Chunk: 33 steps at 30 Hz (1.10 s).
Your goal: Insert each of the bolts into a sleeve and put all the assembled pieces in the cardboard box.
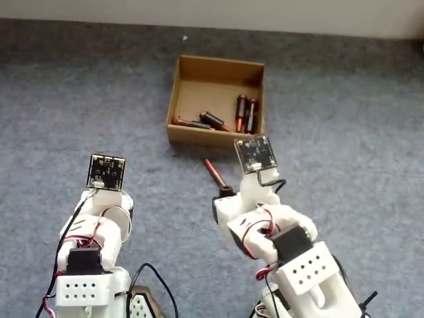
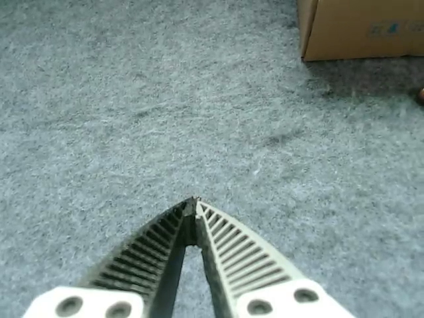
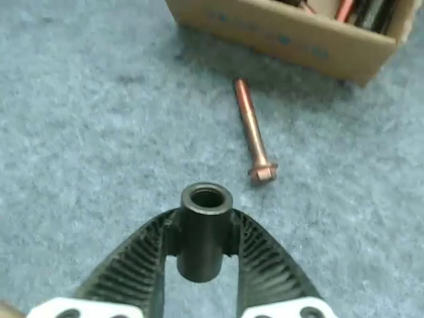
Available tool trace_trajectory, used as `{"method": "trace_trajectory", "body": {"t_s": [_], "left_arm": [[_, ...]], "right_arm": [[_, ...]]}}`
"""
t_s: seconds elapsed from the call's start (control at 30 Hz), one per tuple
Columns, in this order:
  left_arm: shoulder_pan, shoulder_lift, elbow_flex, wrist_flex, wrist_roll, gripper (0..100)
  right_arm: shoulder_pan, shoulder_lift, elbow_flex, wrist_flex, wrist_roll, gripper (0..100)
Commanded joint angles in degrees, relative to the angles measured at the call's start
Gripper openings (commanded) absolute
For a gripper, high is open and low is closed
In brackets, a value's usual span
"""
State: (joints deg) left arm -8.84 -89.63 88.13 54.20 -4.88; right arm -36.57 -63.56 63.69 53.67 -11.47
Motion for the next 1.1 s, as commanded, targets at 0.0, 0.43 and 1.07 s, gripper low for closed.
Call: {"method": "trace_trajectory", "body": {"t_s": [0.0,0.43,1.07], "left_arm": [[-0.7,-0.4,-0.2,-1.1,-0.4,1],[-0.7,-0.4,-1.3,-3.4,-0.4,1],[10.5,18.7,-33.7,2.3,0.0,3]], "right_arm": [[-0.1,-6.0,8.0,-18.2,0.6,0.5],[-0.4,-24.6,36.4,-58.4,21.2,0.5],[0.0,-41.7,40.8,-61.7,23.6,0.5]]}}
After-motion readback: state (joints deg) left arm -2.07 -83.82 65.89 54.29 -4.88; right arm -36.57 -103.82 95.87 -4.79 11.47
